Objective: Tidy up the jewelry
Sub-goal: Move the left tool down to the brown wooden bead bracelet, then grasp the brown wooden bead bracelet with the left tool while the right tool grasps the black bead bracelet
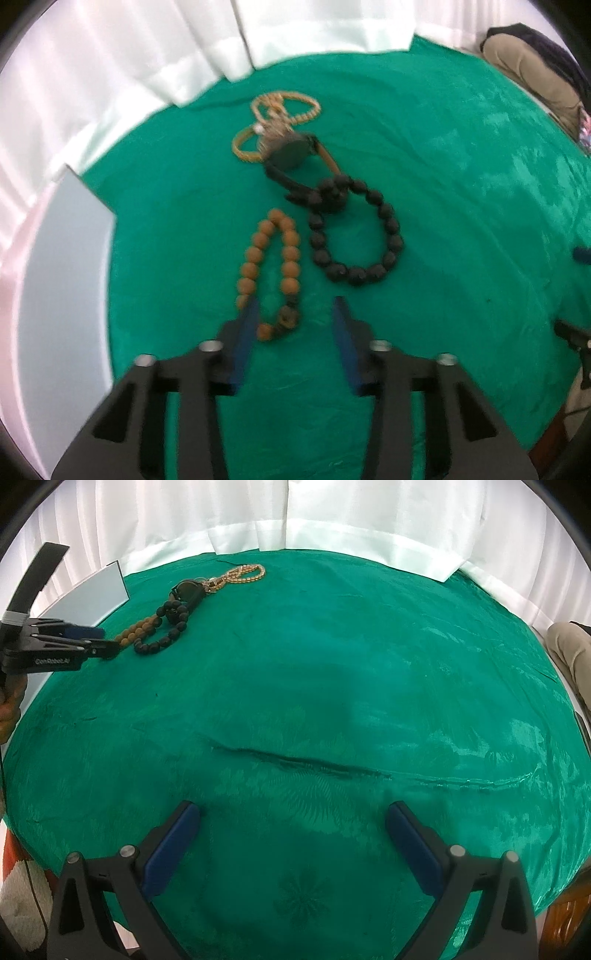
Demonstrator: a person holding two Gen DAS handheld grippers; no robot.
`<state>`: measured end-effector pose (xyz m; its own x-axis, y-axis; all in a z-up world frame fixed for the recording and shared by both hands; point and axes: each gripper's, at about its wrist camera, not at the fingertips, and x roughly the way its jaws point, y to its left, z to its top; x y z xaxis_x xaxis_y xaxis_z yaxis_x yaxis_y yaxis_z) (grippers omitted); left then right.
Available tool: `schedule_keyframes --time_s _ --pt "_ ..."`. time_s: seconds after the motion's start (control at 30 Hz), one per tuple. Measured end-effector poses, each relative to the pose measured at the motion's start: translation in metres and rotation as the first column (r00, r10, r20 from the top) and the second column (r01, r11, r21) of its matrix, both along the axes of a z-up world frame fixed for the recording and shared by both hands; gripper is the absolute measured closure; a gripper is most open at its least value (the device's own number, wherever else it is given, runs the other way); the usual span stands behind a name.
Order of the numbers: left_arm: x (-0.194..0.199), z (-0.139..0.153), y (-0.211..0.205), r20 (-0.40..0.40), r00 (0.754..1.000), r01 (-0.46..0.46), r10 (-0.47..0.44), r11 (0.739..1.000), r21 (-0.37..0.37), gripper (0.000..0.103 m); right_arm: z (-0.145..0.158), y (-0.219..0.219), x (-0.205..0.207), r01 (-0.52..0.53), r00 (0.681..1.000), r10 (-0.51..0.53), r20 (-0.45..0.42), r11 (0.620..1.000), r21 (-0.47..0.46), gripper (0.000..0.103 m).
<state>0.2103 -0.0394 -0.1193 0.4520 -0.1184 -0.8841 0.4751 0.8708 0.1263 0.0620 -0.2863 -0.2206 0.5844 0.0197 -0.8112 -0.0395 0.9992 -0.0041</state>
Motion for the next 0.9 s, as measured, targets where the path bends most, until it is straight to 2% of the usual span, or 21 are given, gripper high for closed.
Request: schedule_keyframes --time_s 0.27,0.3,0.33,0.43,0.47,0.53,0.57,0.6,0.63,0.67,0.7,0.8,0.9 --pt "0.018 -0.007 0.013 -0.128 0.992 -0.035 0.022 0.994 -0.103 0.073 0.0 0.001 0.0 0.001 1.0 -0.001 -0.001 1.0 0.0 0.0" --pt "0.018 -0.007 0.014 -0.14 0.99 -0.034 0.02 0.994 -0.104 0.069 0.0 0.001 0.0 0.001 1.0 -0.001 -0.001 1.0 0.0 0.0" --pt "0.017 -0.007 0.012 -0.153 0.988 -0.02 0.005 0.995 -0.094 0.058 0.0 0.001 -0.001 0.001 1.0 -0.001 0.0 1.0 0.0 0.0" --pt "0.008 -0.009 0.006 -0.153 0.988 0.026 -0.034 0.998 -0.051 0.046 0.0 0.001 0.0 0.001 1.0 -0.001 -0.001 1.0 0.0 0.0" --pt "0.005 -0.009 0.006 -0.163 0.986 0.03 -0.038 0.998 -0.05 0.044 0.0 0.002 0.0 0.001 1.0 -0.001 -0.002 1.0 0.0 0.0" --pt "0.002 -0.011 0.006 -0.19 0.981 0.032 -0.042 0.998 -0.056 0.032 0.0 0.002 0.0 0.001 1.0 -0.001 -0.005 1.0 0.0 0.0" --pt "-0.001 -0.012 0.007 -0.195 0.98 0.036 -0.046 0.998 -0.053 0.032 0.0 0.002 0.0 0.001 1.0 -0.001 -0.007 1.0 -0.001 0.0" --pt "-0.004 -0.012 0.008 -0.197 0.979 0.035 -0.045 0.998 -0.052 0.034 0.0 0.002 0.001 -0.001 1.0 0.001 -0.009 1.0 -0.001 0.0" --pt "-0.005 -0.011 0.01 -0.2 0.979 0.025 -0.035 0.998 -0.056 0.047 0.0 0.002 0.001 -0.005 1.0 0.005 -0.014 1.0 0.0 0.0" --pt "-0.006 -0.008 0.013 -0.193 0.981 -0.001 -0.01 0.998 -0.06 0.065 0.001 0.002 0.003 -0.01 1.0 0.011 -0.021 1.0 0.002 0.0" --pt "-0.005 -0.006 0.018 -0.21 0.978 -0.032 0.015 0.996 -0.078 0.09 0.002 0.001 0.004 -0.022 0.999 0.023 -0.038 1.0 0.007 0.0" --pt "-0.006 -0.009 0.032 -0.255 0.964 -0.126 0.081 0.978 -0.167 0.092 0.01 -0.002 0.01 -0.055 0.997 0.058 -0.054 0.997 0.058 0.002" --pt "-0.011 -0.011 0.044 -0.283 0.949 -0.208 0.136 0.947 -0.245 0.092 0.031 -0.003 0.03 -0.115 0.991 0.126 -0.044 0.975 0.192 0.017"
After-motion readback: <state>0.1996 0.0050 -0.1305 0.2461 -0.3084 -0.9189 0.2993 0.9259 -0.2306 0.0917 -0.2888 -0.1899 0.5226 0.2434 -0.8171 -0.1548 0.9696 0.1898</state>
